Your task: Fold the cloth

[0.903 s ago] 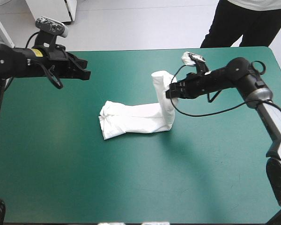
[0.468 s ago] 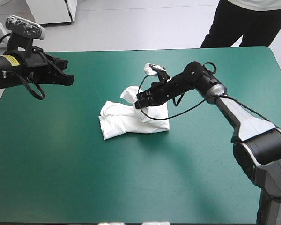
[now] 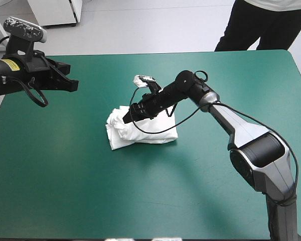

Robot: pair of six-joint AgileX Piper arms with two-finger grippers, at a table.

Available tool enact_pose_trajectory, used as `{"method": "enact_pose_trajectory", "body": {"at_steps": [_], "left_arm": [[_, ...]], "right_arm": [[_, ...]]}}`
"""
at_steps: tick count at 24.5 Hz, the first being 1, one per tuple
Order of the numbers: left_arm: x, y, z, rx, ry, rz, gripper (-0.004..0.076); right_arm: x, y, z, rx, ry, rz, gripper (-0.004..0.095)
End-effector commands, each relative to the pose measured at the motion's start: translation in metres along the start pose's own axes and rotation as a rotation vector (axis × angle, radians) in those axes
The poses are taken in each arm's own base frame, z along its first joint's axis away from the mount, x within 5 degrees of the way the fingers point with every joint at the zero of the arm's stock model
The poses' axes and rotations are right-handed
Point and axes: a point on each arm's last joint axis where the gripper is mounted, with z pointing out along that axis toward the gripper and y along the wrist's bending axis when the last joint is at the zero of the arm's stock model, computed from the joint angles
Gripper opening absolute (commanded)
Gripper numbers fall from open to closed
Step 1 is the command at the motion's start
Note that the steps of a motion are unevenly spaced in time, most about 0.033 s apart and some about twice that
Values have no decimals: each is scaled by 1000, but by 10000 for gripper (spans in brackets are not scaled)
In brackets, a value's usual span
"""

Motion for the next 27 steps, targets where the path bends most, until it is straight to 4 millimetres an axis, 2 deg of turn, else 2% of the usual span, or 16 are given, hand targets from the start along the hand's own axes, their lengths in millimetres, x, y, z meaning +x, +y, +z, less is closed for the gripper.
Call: {"method": "enact_pose_trajectory", "body": {"at_steps": [1,5,7,13,14,15,16,17,18,20,23,27], "left_arm": [[-8,-3,-19,-8,-105,-4,-10],[-8,-4,-21,-6,-108,-4,-10],[-7,-6,-25,-3,-116,-4,-10],[-5,-8,-32,-1,-129,-3,-10],[-3,-8,-30,6,-121,-7,-10],[-2,-8,-29,7,-116,-8,-10],[0,-8,-25,9,-104,-12,-10],[0,-7,-24,9,-103,-13,-10],[2,-7,-20,9,-97,-22,-10],[2,-6,-14,10,-88,-24,-10],[0,-4,-11,7,-100,-26,-10],[-3,-4,-3,31,-105,-40,-10]], "right_arm": [[-16,36,-37,-12,-47,-104,649],[-20,36,-58,112,-8,-120,626],[-22,30,-77,187,-21,-102,616],[-14,20,-159,485,-109,-35,617],[-5,16,-184,514,-137,2,617],[2,14,-193,527,-150,25,617],[18,8,-206,549,-161,72,618],[24,7,-209,557,-164,87,617],[38,-3,-207,564,-151,122,618],[49,-18,-193,544,-118,152,618],[48,-30,-175,462,-137,178,618],[42,-59,-143,340,-134,230,618]]}}
